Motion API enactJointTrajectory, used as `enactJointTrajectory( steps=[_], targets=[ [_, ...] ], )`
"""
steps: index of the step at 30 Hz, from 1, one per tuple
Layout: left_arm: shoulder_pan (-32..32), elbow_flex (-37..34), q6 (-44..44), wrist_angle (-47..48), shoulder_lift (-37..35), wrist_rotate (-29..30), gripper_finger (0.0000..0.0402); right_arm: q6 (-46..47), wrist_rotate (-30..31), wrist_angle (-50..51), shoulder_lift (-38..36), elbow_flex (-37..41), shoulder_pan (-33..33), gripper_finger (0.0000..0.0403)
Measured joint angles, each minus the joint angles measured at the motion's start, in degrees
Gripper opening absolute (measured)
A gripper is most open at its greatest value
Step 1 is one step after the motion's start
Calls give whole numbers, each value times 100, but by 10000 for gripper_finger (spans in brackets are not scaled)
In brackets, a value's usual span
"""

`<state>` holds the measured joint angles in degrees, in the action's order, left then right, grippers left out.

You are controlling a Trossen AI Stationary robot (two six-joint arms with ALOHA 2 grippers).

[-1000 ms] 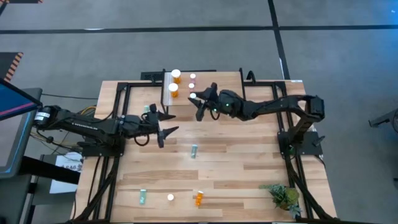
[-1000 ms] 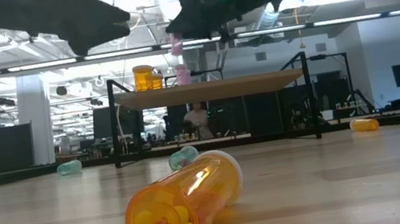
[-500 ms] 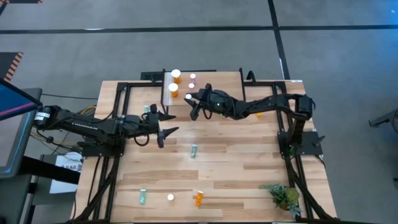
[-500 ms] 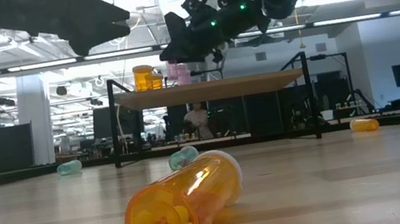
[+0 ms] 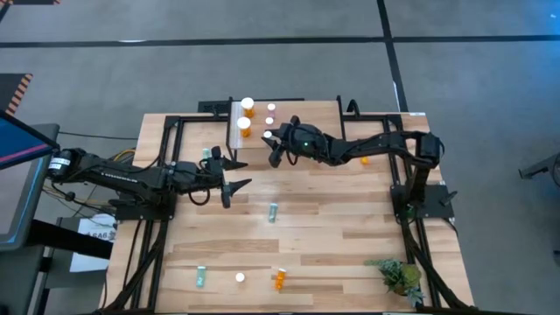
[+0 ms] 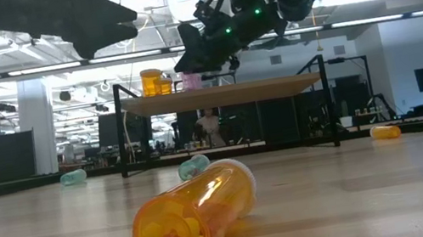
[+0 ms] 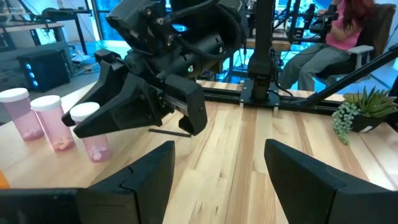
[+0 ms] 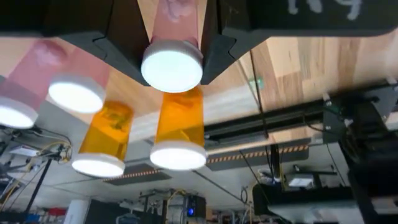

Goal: Pick and place medicine bottles onto shelf by color
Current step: Put the small pink pill bottle aligned with the other small pink bottles on the shelf

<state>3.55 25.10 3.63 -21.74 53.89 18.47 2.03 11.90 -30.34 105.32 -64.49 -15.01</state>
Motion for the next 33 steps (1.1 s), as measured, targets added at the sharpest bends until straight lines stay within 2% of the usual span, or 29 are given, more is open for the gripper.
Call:
enactJointTrajectory(
  steps=[17, 33],
  targets=[
    [0, 0, 3, -2, 0, 5, 238, -13, 8, -1, 0, 0, -63, 155],
    [0, 0, 5, 0, 0, -11, 238, 6, 13, 21, -27, 5, -89, 228]
  ],
)
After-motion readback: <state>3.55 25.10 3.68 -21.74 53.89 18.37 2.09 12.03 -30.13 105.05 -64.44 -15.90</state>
